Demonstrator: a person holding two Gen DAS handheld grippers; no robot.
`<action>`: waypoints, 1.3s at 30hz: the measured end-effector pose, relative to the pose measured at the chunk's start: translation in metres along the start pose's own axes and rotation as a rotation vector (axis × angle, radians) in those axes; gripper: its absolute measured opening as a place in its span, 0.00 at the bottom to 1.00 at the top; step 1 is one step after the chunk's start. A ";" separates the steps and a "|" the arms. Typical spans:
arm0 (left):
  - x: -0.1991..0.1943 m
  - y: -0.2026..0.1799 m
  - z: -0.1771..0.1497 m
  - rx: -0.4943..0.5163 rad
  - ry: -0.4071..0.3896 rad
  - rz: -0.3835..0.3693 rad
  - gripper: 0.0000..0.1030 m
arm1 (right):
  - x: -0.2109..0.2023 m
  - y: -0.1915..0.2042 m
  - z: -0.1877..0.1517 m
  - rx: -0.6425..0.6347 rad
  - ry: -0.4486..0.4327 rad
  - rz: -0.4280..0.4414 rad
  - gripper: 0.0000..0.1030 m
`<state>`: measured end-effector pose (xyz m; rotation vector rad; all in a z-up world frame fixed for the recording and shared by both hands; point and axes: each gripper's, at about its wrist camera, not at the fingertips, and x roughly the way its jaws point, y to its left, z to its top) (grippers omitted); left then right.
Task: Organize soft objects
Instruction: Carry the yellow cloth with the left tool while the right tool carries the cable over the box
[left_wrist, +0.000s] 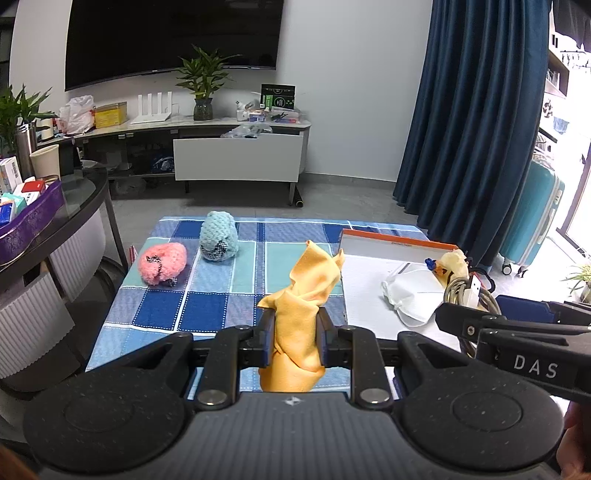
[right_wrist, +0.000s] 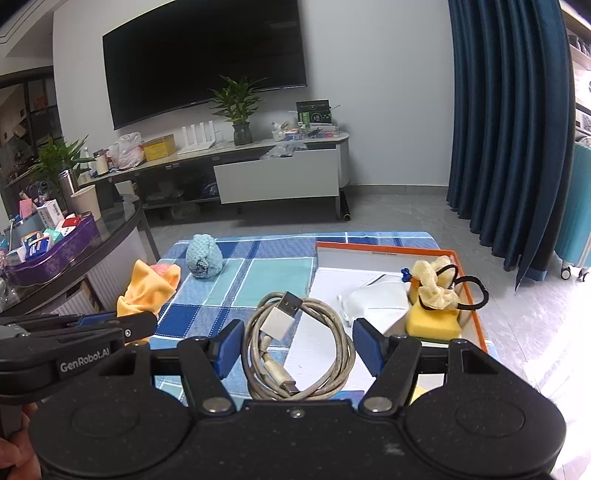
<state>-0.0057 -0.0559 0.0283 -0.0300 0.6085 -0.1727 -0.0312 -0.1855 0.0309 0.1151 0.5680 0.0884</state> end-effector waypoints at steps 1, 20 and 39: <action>0.000 -0.001 0.000 0.000 0.003 -0.007 0.24 | 0.000 -0.002 0.000 0.003 0.000 -0.003 0.76; 0.006 -0.026 0.001 0.041 0.007 -0.052 0.24 | -0.008 -0.024 0.000 0.036 -0.007 -0.042 0.76; 0.017 -0.069 0.005 0.101 0.012 -0.141 0.24 | -0.019 -0.064 0.002 0.087 -0.028 -0.118 0.76</action>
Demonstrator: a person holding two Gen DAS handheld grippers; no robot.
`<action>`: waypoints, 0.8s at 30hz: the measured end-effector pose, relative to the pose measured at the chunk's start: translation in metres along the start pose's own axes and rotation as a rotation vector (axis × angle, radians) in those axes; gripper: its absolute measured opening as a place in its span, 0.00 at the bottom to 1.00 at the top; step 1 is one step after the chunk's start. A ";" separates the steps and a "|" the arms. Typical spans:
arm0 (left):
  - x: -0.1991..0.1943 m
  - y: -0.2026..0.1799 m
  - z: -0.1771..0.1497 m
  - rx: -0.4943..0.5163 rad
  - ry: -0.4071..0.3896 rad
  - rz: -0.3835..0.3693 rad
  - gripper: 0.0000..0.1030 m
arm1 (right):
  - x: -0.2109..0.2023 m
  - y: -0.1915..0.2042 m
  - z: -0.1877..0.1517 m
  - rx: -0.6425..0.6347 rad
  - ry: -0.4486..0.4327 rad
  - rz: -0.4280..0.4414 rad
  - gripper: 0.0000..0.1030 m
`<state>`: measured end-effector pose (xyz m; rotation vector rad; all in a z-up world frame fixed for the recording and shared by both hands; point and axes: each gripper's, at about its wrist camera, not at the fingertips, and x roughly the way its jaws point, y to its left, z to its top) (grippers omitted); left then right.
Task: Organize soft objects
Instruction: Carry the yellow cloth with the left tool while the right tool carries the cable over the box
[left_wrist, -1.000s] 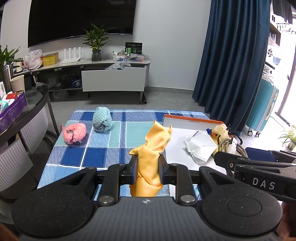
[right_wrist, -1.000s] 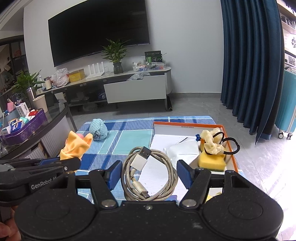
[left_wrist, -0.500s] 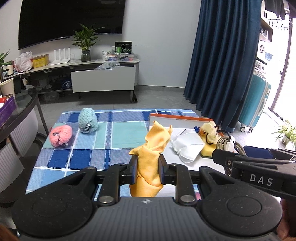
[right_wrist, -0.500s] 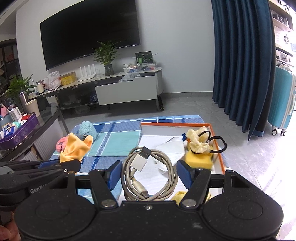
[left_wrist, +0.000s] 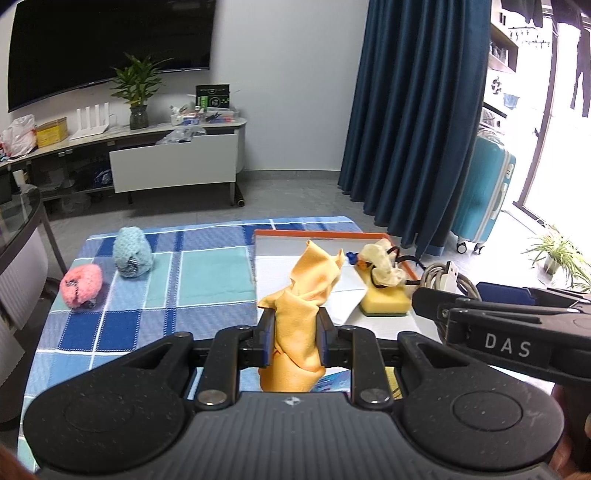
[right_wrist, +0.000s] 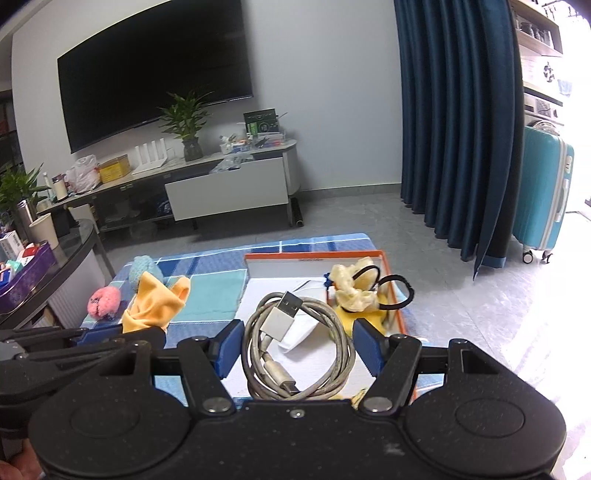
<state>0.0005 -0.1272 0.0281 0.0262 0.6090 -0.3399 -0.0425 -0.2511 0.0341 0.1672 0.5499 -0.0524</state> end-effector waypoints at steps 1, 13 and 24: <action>0.001 -0.002 0.000 0.004 0.001 -0.004 0.24 | 0.000 -0.001 0.001 0.001 -0.001 -0.001 0.76; 0.016 -0.010 0.003 0.023 0.017 -0.026 0.24 | 0.004 -0.013 0.005 0.021 -0.007 -0.028 0.76; 0.030 -0.016 0.005 0.031 0.040 -0.044 0.24 | 0.017 -0.021 0.011 0.029 0.002 -0.036 0.76</action>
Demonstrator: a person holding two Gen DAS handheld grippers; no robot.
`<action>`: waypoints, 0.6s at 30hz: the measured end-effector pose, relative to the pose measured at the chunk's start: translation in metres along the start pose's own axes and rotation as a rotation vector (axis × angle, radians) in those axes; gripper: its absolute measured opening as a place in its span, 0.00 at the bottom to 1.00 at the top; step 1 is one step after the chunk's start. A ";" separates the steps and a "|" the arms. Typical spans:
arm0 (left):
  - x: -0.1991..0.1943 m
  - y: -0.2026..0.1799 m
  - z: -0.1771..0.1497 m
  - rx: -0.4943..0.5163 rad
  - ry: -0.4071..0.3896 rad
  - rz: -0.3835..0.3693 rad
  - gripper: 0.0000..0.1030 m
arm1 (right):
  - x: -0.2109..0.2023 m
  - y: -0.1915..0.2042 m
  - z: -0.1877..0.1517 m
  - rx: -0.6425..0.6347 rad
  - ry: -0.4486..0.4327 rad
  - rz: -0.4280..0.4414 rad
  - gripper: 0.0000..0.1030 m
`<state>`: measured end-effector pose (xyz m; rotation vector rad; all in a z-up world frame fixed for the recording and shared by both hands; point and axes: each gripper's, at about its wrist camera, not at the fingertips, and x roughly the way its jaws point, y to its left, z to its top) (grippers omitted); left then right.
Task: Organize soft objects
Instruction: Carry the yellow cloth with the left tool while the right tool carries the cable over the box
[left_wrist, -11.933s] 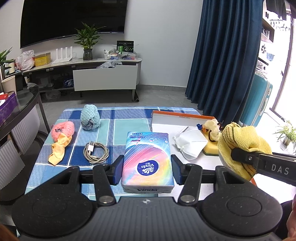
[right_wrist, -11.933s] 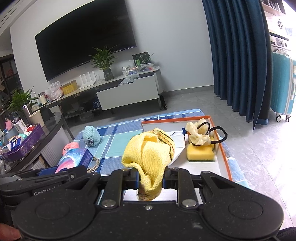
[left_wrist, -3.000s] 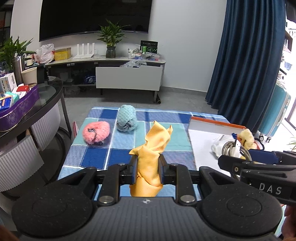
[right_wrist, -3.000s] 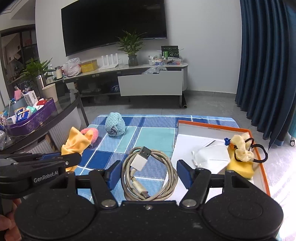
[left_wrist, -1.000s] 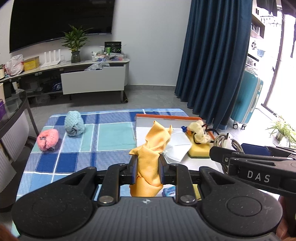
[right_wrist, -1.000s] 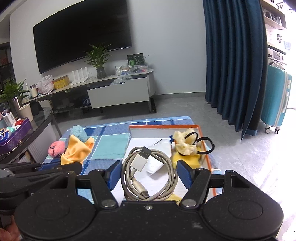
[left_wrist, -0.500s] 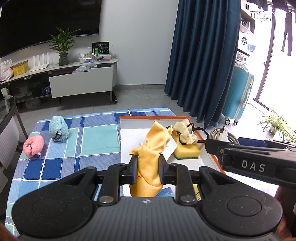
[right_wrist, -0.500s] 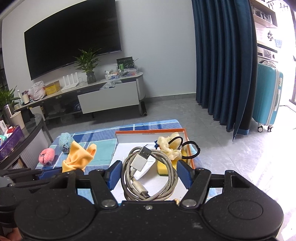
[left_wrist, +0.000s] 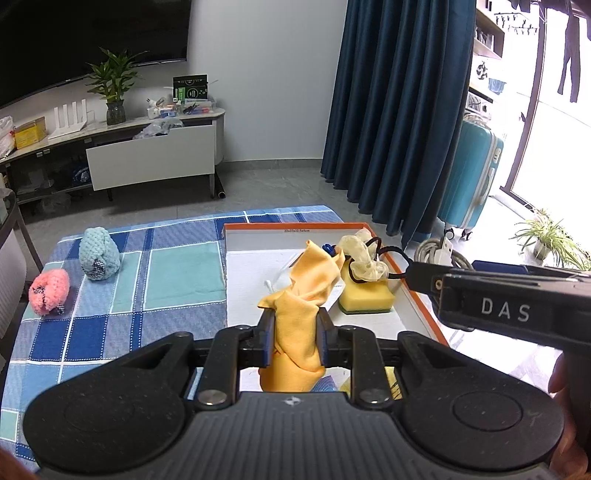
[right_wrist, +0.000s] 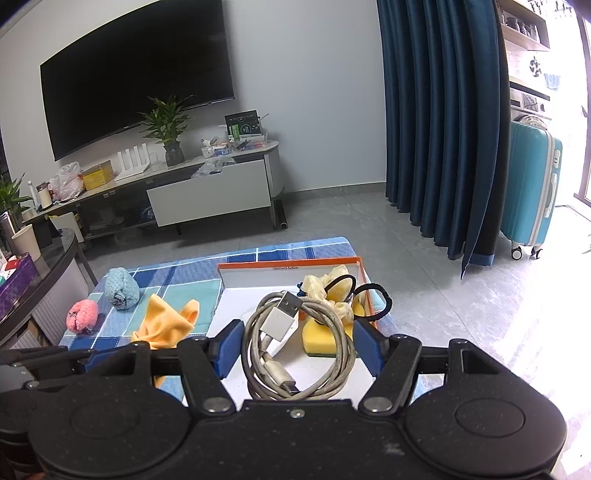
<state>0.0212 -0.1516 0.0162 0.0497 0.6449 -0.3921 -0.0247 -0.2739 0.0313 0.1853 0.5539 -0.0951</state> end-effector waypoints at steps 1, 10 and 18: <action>0.002 0.000 0.000 -0.001 0.003 -0.003 0.24 | 0.001 0.000 0.000 0.001 0.001 -0.002 0.76; 0.018 0.001 0.004 -0.001 0.032 -0.014 0.24 | 0.019 -0.008 0.010 0.013 0.019 -0.019 0.76; 0.027 -0.002 0.014 0.004 0.050 -0.020 0.24 | 0.029 -0.012 0.017 0.021 0.033 -0.022 0.76</action>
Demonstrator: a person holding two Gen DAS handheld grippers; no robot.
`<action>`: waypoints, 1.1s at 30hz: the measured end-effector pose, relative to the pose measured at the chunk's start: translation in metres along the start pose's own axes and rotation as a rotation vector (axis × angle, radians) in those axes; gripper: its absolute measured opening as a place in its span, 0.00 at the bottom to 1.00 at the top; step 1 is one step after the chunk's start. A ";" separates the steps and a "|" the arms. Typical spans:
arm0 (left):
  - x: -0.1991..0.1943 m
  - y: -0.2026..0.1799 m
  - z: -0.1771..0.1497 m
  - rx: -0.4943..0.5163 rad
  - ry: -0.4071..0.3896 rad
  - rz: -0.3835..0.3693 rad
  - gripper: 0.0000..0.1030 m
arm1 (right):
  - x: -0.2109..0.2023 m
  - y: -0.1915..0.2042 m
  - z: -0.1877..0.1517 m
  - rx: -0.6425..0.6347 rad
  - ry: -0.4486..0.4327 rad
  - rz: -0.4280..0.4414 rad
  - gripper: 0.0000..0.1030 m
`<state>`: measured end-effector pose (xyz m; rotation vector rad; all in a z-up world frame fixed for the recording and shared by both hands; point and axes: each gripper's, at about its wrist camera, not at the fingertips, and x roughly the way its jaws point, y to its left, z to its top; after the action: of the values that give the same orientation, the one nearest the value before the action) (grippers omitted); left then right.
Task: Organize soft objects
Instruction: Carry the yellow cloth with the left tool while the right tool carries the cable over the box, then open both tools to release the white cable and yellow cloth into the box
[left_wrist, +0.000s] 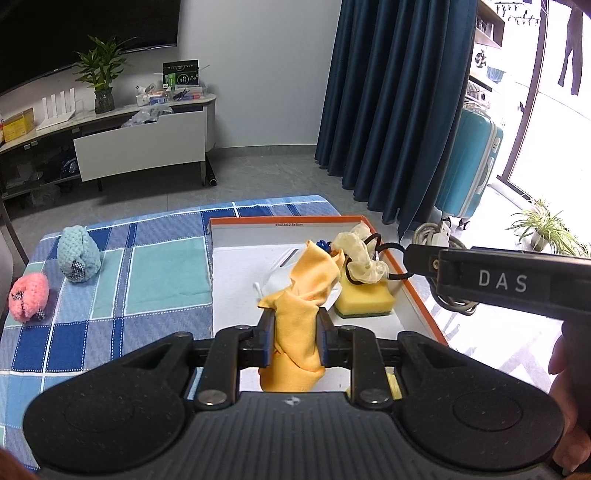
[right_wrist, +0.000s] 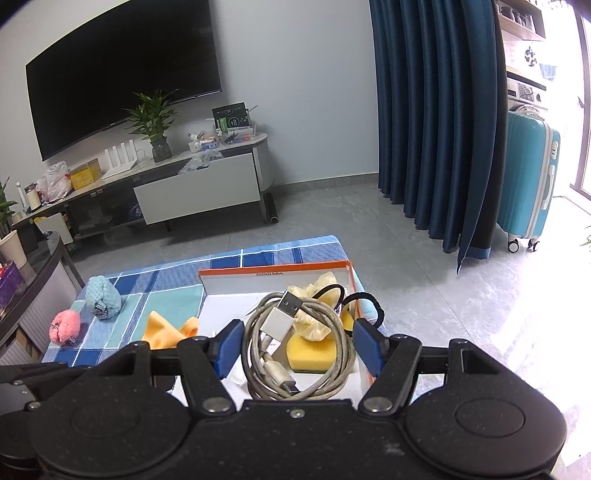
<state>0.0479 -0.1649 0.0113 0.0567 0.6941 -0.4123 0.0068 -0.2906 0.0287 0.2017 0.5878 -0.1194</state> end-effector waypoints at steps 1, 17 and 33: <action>0.001 0.000 0.002 0.001 0.002 -0.002 0.24 | 0.001 0.000 0.001 0.000 0.001 -0.001 0.76; 0.020 -0.011 0.024 0.022 0.016 -0.018 0.24 | 0.025 -0.012 0.027 0.011 0.018 0.001 0.76; 0.049 -0.005 0.037 0.011 0.041 -0.020 0.24 | 0.066 -0.016 0.046 0.011 0.060 0.003 0.77</action>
<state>0.1021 -0.1937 0.0095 0.0690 0.7332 -0.4349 0.0834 -0.3199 0.0267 0.2169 0.6468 -0.1141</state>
